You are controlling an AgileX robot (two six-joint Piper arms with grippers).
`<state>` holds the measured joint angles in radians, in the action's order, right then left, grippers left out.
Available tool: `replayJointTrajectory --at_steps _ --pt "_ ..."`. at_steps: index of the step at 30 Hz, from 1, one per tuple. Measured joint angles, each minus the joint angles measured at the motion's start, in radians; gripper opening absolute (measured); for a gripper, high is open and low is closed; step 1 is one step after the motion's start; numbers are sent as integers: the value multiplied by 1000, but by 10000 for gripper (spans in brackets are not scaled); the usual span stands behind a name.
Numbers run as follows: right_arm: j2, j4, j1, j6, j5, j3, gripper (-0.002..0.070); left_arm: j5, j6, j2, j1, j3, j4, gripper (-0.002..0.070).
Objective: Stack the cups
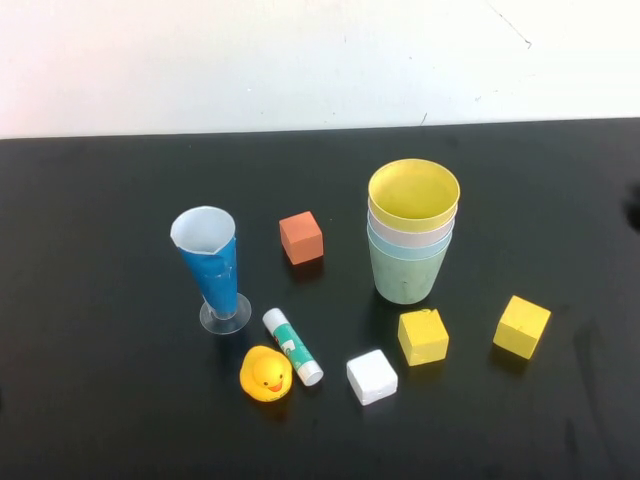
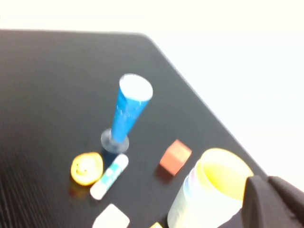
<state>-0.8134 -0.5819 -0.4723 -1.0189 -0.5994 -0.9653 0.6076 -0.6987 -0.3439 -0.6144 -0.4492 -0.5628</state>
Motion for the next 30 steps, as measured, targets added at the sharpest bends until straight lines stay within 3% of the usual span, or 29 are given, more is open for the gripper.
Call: replayJointTrajectory --at_steps 10,30 --pt "322 -65 0 -58 106 289 -1 12 -13 47 0 31 -13 0" --pt "333 -71 0 -60 84 386 -1 12 -15 47 0 31 -10 0"
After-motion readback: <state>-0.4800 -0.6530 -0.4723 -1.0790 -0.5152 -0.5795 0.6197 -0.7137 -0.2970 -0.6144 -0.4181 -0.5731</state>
